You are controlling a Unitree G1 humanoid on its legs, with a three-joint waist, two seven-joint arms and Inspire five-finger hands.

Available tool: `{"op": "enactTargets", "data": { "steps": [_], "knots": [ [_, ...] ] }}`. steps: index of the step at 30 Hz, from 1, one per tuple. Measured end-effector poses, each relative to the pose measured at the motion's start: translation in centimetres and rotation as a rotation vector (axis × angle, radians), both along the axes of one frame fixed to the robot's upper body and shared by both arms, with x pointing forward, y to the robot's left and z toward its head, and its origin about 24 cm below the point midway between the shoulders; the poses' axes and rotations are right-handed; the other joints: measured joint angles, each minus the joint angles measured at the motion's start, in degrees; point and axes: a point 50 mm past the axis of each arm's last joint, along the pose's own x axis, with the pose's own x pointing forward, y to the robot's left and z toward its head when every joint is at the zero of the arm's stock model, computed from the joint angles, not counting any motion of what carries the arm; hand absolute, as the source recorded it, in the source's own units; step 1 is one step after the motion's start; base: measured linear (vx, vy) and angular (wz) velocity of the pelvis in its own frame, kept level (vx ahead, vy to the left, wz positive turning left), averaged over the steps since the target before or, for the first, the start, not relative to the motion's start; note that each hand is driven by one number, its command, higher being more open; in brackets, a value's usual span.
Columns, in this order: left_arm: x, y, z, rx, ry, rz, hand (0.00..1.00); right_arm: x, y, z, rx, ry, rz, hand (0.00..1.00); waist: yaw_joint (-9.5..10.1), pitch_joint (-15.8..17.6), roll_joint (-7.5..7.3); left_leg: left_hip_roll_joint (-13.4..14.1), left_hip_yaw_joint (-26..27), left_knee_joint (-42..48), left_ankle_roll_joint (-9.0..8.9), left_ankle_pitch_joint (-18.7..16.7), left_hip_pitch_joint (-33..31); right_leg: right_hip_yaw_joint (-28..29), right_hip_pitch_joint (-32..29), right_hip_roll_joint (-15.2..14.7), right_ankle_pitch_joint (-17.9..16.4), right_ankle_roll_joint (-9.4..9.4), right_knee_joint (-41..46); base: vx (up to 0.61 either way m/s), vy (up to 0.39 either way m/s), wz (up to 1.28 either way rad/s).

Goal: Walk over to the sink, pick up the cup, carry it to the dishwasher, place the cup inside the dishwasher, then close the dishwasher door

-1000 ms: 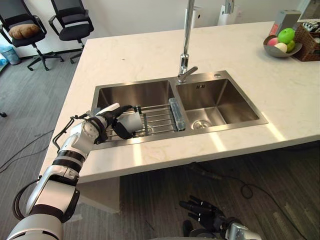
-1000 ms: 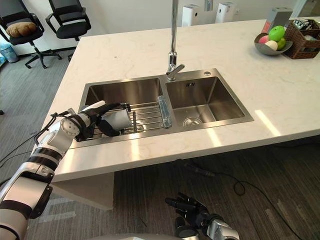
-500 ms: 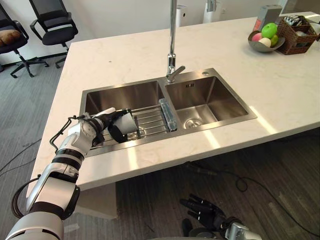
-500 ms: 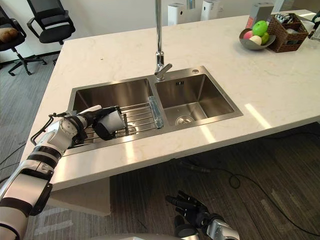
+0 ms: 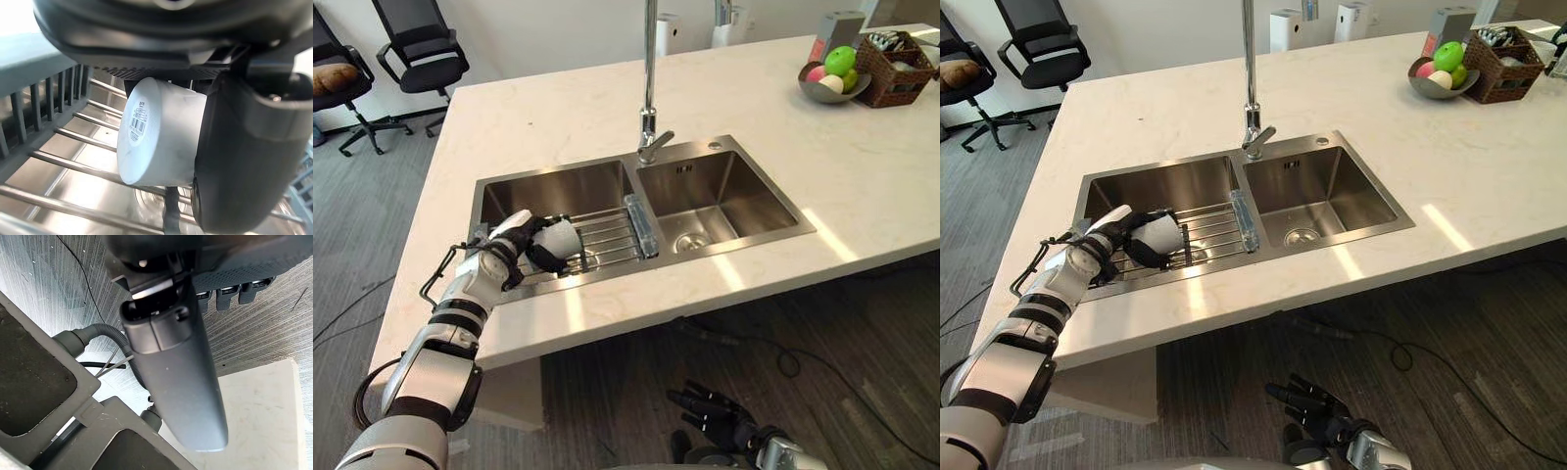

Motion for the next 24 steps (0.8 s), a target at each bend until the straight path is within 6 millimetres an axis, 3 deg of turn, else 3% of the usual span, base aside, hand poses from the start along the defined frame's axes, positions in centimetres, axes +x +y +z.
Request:
{"op": "enactTargets", "data": {
  "steps": [3, 7, 9, 14, 19, 24],
  "knots": [
    [-0.1, 0.0, 0.4, -0.068, -0.085, 0.030, 0.00, -0.1, 0.0, 0.0, -0.002, -0.004, -0.002, 1.00, 0.09, 0.0, -0.01, 0.0, -1.1, 0.0, 0.00, 0.0, -0.4, -1.0, 0.2, -0.1, -0.3, -0.03, 0.0, -0.02, -0.021, 0.17],
    [-1.0, -1.5, 1.8, -0.242, -0.269, 0.009, 0.00, -0.5, -0.3, -0.1, -0.011, -0.004, -0.009, 1.00, 1.81, 0.1, -0.11, 0.2, -2.7, 0.0, -0.03, 0.0, -0.4, -2.6, 0.8, -0.1, -1.2, -0.10, 0.5, 0.00, -0.018, 0.23],
    [-2.2, -3.0, 2.8, -0.420, -0.398, -0.008, 0.00, -0.9, -0.5, -0.2, -0.019, 0.004, -0.014, 1.00, 3.04, 0.1, -0.17, 0.3, -4.7, 0.1, -0.08, 0.0, -0.2, -4.5, 1.8, -0.2, -2.1, -0.10, 0.9, 0.02, -0.012, 0.41],
    [-6.2, -4.5, 4.3, -0.685, -0.604, -0.041, 0.00, -1.7, -0.7, -0.5, -0.030, 0.034, -0.031, 1.00, 5.99, 0.1, -0.38, 0.3, -7.1, 0.1, -0.14, -0.1, 0.0, -6.8, 3.2, -0.4, -3.0, -0.01, 1.0, 0.00, -0.013, 0.28],
    [-10.6, -5.1, 2.0, -1.060, -0.654, 0.080, 0.00, -2.1, -0.7, -0.8, -0.036, 0.092, -0.057, 1.00, 8.89, -0.3, -1.24, 0.2, -9.2, 0.3, -0.07, -0.1, -0.2, -8.9, 4.3, -0.6, -3.3, 0.01, 0.5, -0.03, -0.011, 0.20],
    [-12.7, -4.7, 0.0, -1.174, -0.679, 0.221, 0.00, -2.2, -0.3, -1.0, -0.036, 0.146, -0.067, 1.00, 9.81, -0.9, -2.38, 0.0, -10.8, 0.5, 0.07, 0.1, -1.1, -10.4, 4.6, -0.6, -3.3, -0.01, 0.0, -0.02, -0.004, 0.16]
  ]
}}
